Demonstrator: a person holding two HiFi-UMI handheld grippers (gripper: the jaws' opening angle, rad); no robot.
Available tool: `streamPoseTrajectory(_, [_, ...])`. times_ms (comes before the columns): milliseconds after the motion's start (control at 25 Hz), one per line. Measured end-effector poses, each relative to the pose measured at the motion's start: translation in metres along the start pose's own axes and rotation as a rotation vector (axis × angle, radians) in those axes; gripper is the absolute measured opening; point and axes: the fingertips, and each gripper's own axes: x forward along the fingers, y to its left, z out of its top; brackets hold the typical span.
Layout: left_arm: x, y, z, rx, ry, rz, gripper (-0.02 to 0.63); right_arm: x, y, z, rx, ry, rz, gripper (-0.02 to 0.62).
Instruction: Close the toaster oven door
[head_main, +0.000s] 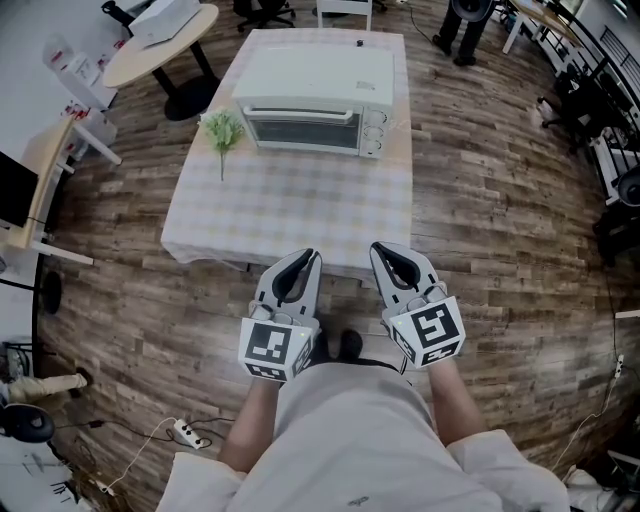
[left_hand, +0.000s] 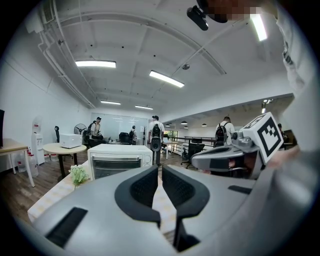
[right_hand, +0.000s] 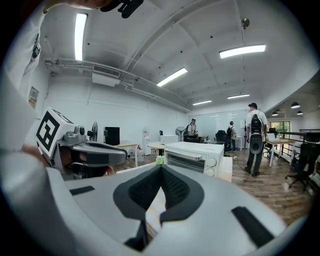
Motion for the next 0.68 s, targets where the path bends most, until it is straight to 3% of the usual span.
streamPoseTrajectory(680, [-0.0014,-0.0019,-0.0026,0.0,-0.004,0.005,0.028,-0.0022,0.0001,-0.0015,-0.01,0.005,0.002,-0.001])
